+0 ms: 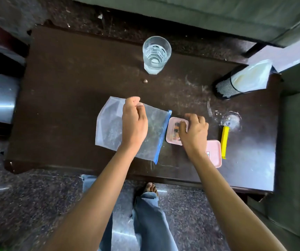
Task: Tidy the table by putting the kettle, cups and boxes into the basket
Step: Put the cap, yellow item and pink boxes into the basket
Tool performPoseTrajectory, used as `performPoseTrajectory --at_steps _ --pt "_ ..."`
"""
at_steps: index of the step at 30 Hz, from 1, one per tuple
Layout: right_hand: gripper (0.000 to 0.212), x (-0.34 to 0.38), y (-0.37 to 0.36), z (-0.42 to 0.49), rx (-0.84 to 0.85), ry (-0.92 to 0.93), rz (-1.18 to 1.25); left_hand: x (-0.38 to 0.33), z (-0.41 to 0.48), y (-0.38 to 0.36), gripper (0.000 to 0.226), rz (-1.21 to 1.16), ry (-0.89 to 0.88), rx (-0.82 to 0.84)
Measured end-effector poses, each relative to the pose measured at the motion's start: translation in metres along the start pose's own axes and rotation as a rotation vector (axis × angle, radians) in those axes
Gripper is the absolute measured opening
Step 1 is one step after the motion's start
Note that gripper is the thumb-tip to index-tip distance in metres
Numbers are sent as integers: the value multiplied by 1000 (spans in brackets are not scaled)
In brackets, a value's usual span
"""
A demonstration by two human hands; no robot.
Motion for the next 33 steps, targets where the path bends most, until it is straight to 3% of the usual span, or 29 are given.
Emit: performPoseTrajectory --at_steps 6,13,18,23,27,30,33 --pt "29 13 2 18 -26 -66 -34 4 -3 -5 27 27 14 18" --pt "32 42 -18 56 200 -191 -186 9 2 7 28 -3 29 9" --pt "14 56 -25 52 302 -182 40 18 5 21 28 -2 19 9" --pt "16 39 14 38 22 -178 201 14 4 23 27 -31 10 24" --pt "18 -7 52 33 -176 -319 166 -3 2 8 26 -27 -50 55" --pt "19 -48 77 33 -239 -449 32 -14 -1 -7 25 -37 -92 80" --pt "31 -86 89 33 -178 -554 -78 -21 -9 -21 25 -45 -108 101"
Point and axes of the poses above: each hand's wrist, its own z-axis towards the middle knuckle, its own y-axis out of the back of the hand, x = y × z, the point moved 4 cm from there along z, towards the middle knuckle, and after that the axes turned 7 degrees about -y, right-handed, at the moved point
